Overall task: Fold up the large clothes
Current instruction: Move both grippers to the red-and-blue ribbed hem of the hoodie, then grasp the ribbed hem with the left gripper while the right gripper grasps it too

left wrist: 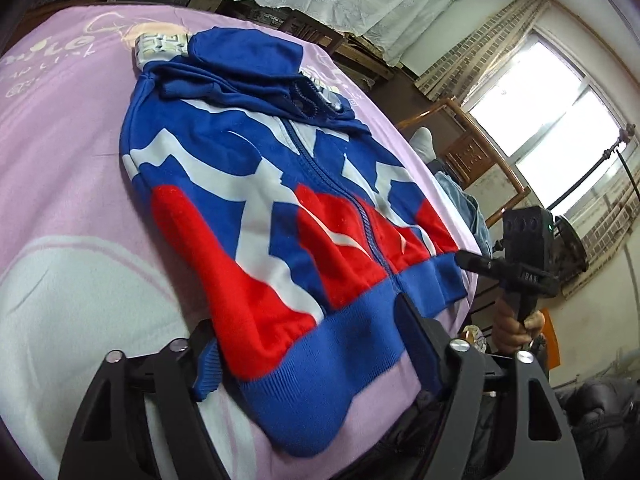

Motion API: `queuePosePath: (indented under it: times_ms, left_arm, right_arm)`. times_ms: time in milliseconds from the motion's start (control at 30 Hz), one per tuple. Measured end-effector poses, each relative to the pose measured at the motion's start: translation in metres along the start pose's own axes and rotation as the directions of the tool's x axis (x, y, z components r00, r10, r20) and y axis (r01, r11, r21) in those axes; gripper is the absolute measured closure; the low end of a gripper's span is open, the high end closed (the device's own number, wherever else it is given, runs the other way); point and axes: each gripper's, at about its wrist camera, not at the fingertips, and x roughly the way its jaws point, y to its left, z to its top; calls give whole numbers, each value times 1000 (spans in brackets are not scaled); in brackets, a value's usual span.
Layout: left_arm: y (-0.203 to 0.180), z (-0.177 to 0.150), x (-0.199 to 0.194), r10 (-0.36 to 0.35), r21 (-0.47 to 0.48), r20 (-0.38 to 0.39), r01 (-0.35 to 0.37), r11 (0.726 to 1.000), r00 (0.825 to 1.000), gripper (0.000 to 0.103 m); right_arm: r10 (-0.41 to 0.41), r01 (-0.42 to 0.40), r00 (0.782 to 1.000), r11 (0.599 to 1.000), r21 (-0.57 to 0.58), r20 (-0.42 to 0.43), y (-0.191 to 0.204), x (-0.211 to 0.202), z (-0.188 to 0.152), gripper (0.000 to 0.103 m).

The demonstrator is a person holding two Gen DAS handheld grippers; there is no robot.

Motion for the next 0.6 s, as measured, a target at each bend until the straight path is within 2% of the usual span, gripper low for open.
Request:
queuePosePath:
  times_ms: [133,300,367,400,433,500,600]
  left_arm:
    - [1,-6,-6,20,0,5,-20,1000,1000,45]
    - [4,-10,-9,0,7,8,0,1000,1000,46]
    - [5,-5,-4,4,2,10,-4,1000,1000,50]
    - [5,-4,-3,15,7,12,-15,1000,1000,59]
    - [5,-5,-4,35,14,16,-36,999,999,73]
    - [10,-6,-5,28,1,21,-28,1000,999,79]
    - [16,-5,-12,7,-23,36,-6,1000,999,86]
  right_arm:
    - [-21,21,1000,1000,-7,-7,4,-1,-4,60]
    - [10,-10,1000,1000,-25,-11,6,-2,-9,63]
    - [17,-17,1000,1000,-7,-9,4,5,-6,67]
    - [8,-8,1000,1000,-4,-10,5,8,-5,76]
    - [2,-2,1000,1000,-2,-13,6,10,-5,84]
    - [-5,5,1000,1000,-1,-15,7,12,-6,91]
    - [14,-14,1000,1000,1,9,8,8,-6,93]
